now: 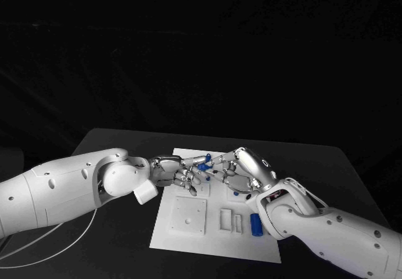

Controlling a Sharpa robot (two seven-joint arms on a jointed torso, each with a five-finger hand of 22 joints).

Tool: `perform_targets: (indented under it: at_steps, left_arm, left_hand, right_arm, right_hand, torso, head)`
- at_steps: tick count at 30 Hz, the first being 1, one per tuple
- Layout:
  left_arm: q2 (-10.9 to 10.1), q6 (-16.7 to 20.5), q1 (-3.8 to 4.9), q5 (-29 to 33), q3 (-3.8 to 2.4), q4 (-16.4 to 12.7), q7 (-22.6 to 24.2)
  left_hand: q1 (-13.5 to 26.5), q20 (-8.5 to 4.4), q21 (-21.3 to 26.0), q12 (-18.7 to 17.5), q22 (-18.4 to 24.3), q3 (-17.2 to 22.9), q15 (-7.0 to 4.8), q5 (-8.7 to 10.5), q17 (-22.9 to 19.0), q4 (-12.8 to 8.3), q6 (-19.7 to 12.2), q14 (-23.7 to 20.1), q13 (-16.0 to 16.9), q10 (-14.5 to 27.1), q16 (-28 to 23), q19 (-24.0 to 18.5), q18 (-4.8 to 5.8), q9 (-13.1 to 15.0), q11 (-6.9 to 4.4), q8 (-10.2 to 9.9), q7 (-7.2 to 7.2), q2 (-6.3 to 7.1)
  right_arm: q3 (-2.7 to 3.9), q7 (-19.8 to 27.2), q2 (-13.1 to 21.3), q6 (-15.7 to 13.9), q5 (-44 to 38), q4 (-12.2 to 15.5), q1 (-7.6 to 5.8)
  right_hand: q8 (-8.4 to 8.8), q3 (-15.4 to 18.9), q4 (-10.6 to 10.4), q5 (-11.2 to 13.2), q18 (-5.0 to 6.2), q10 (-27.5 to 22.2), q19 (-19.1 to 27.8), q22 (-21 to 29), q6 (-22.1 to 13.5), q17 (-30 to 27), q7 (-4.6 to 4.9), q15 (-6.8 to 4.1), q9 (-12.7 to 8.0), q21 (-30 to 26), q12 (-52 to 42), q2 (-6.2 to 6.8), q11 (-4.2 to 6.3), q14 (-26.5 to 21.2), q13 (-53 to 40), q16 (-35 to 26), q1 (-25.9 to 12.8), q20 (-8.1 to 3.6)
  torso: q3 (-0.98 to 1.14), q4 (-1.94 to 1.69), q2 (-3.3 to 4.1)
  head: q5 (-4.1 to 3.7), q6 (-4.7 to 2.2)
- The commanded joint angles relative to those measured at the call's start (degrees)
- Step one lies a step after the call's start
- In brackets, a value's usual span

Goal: Assemble the parts on the task board

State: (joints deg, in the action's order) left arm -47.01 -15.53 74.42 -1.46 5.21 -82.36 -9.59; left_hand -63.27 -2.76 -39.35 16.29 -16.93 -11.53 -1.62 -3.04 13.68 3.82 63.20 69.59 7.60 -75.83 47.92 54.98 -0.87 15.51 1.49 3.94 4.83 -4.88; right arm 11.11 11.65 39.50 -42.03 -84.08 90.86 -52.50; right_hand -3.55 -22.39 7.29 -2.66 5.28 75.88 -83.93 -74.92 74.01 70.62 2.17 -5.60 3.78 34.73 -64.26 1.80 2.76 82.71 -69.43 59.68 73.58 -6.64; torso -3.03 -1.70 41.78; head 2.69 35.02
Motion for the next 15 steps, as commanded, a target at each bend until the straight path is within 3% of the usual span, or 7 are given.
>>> perform_targets:
  at_steps: [1, 8, 9, 15]
  left_arm:
    - [0.1, 1.5, 0.01, 1.3, -0.03, -0.1, 1.6]
    - [0.1, 2.6, 0.01, 1.5, -0.03, -0.1, 1.7]
    - [0.1, 2.7, 0.01, 1.6, -0.03, -0.1, 1.7]
    - [0.1, 2.8, 0.01, 1.6, -0.02, -0.1, 1.7]
  left_hand:
    - [0.0, 0.32, 0.9, -0.3, 0.3, 0.3, 0.38, 0.26, -0.2, 1.2, -0.5, -0.1, -0.5, 0.4, -0.4, 0.3, 0.87, -1.8, 0.12, 0.0, 0.23, 0.98]
    - [0.7, 0.76, 1.6, -1.3, 0.6, -0.8, 0.94, 0.28, -0.2, 2.7, -4.6, -0.5, -1.4, 2.8, -0.4, 0.4, 0.71, -4.9, 1.15, 0.1, 1.55, 2.90]
    - [0.2, 0.95, 1.8, -1.0, 0.7, -1.6, 1.00, 0.27, -0.2, 3.3, -4.8, -0.6, -1.6, 3.0, -0.3, 0.6, 0.47, -6.6, 1.19, 0.9, 1.58, 2.77]
    - [0.0, 0.99, 2.1, -1.1, 0.8, -1.6, 1.17, 0.26, -0.2, 3.7, -5.3, -0.7, -1.9, 3.8, -0.3, 0.6, 0.55, -8.0, 1.44, 0.3, 1.91, 3.25]
  right_arm:
    - [-0.02, -0.1, 0.0, 1.7, 0.7, 0.2, 0.03]
    - [-0.03, -0.1, 0.1, 1.7, 1.6, 0.4, 0.06]
    - [-0.03, -0.2, 0.1, 1.7, 1.8, 0.5, 0.07]
    - [-0.03, -0.4, 0.2, 2.3, 3.6, 0.5, 0.10]
  right_hand:
    - [-0.17, -0.1, 0.3, -0.1, -0.91, 0.4, -3.0, -1.7, 0.2, 0.1, -0.06, -0.08, 0.1, 0.3, -0.3, -0.16, -0.14, 0.4, -0.1, -0.1, -0.6, -0.35]
    - [-0.16, -0.2, 0.4, -0.1, -0.87, 0.4, -3.0, -1.6, 0.2, 0.1, -0.04, -0.06, 0.1, 0.3, -0.3, -0.21, -0.15, 0.4, -0.1, -0.1, -0.7, -0.32]
    - [-0.16, -0.2, 0.4, -0.1, -0.87, 0.4, -3.0, -1.6, 0.2, 0.1, -0.04, -0.06, 0.1, 0.3, -0.3, -0.21, -0.15, 0.4, -0.1, -0.1, -0.7, -0.32]
    - [-0.18, -0.3, 0.8, -0.2, -0.78, 0.4, -3.0, -1.6, 0.2, 0.2, -0.04, -0.06, 0.1, 0.3, -0.4, -0.31, -0.18, 0.5, -0.3, 0.0, -1.0, -0.30]
  torso:
    - [0.04, 0.00, -0.01]
    - [0.05, 0.02, 0.00]
    - [0.05, 0.02, 0.01]
    - [0.03, 0.02, 0.00]
  head:
    - [0.04, -0.09]
    - [0.02, -0.07]
    - [0.02, -0.07]
    - [0.00, -0.02]
